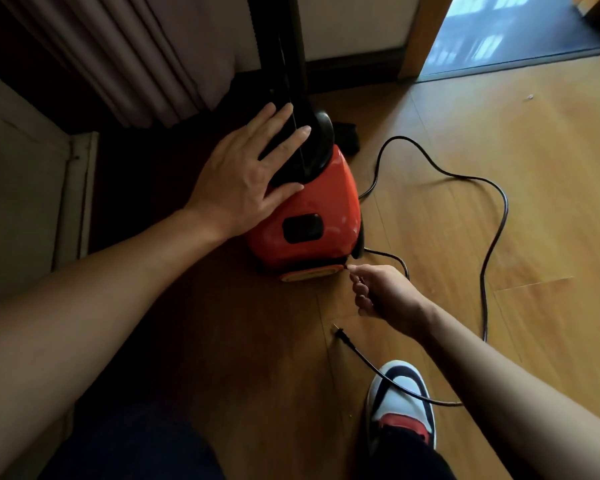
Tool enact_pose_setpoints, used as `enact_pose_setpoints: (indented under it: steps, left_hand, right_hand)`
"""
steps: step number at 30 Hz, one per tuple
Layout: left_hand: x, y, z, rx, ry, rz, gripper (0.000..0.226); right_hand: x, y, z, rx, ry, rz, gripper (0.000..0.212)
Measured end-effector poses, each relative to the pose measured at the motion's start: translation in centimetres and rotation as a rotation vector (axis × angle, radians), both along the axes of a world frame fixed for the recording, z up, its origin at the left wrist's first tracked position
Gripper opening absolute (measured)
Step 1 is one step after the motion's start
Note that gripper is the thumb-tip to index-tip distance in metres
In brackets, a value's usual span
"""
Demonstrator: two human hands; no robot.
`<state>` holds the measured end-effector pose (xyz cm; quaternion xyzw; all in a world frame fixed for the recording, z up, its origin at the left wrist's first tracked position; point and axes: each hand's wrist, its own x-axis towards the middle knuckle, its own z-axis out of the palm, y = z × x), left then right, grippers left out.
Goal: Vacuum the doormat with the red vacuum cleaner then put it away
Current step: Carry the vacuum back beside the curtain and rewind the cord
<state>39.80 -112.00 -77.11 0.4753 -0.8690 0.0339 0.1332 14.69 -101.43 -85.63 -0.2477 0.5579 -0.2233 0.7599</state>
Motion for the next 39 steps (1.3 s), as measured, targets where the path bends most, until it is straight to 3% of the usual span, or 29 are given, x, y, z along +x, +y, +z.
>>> enact_pose_setpoints:
  steps: [2, 3, 6, 8, 10, 14, 16, 18, 24, 28, 32, 35, 39]
  left_hand:
    - [-0.2, 0.2, -0.1, 0.002, 0.006, 0.014, 0.069]
    - [-0.2, 0.2, -0.2, -0.001, 0.004, 0.023, 0.069]
    - [0.1, 0.0, -0.1, -0.025, -0.029, 0.025, 0.069]
    - [-0.2, 0.0, -0.1, -0.026, -0.036, 0.02, 0.069]
    - [-0.8, 0.2, -0.3, -0.024, -0.023, 0.018, 0.069]
    - [-1.3, 0.6, -0.5, -0.056, -0.041, 0.037, 0.068]
    - [-1.3, 0.6, -0.4, -0.057, -0.038, 0.033, 0.068]
    - [-1.4, 0.6, -0.4, -0.052, -0.029, 0.036, 0.068]
    - [-1.6, 0.7, -0.3, -0.06, -0.07, 0.051, 0.069]
    - [-1.7, 0.7, 0.1, -0.038, -0.082, 0.045, 0.07]
    - [-1.6, 0.9, 0.6, -0.024, -0.108, 0.043, 0.07]
    - [-1.5, 1.0, 0.7, -0.028, -0.121, 0.05, 0.07]
    - [-1.5, 1.0, 0.4, -0.026, -0.121, 0.059, 0.071]
  right_hand:
    - [-0.9, 0.2, 1.5, 0.046, -0.154, 0.013, 0.014]
    - [-1.4, 0.3, 2.0, -0.008, -0.142, 0.107, 0.013]
    - [-3.5, 0.2, 4.6, -0.179, 0.232, 0.676, 0.029]
    - [-5.0, -0.4, 6.4, -0.14, 0.36, 0.839, 0.03]
    - [-6.2, -0.8, 7.7, -0.094, 0.281, 0.709, 0.025]
    - [-6.0, 0.8, 8.3, -0.15, -0.244, 0.245, 0.02]
    - [-4.5, 2.0, 8.2, -0.186, -0.431, 0.186, 0.028]
    - [-2.1, 3.0, 8.5, -0.246, -0.454, 0.19, 0.038]
    - [6.3, 6.2, 7.3, -0.612, -0.082, 0.266, 0.042]
    - [9.6, 6.6, 4.1, -0.776, 0.119, 0.515, 0.034]
    - [12.5, 5.8, 0.4, -0.619, 0.245, 0.75, 0.03]
    - [13.0, 4.4, -2.8, -0.475, 0.387, 0.807, 0.043]
    - [12.2, 3.4, -4.1, -0.463, 0.378, 0.802, 0.033]
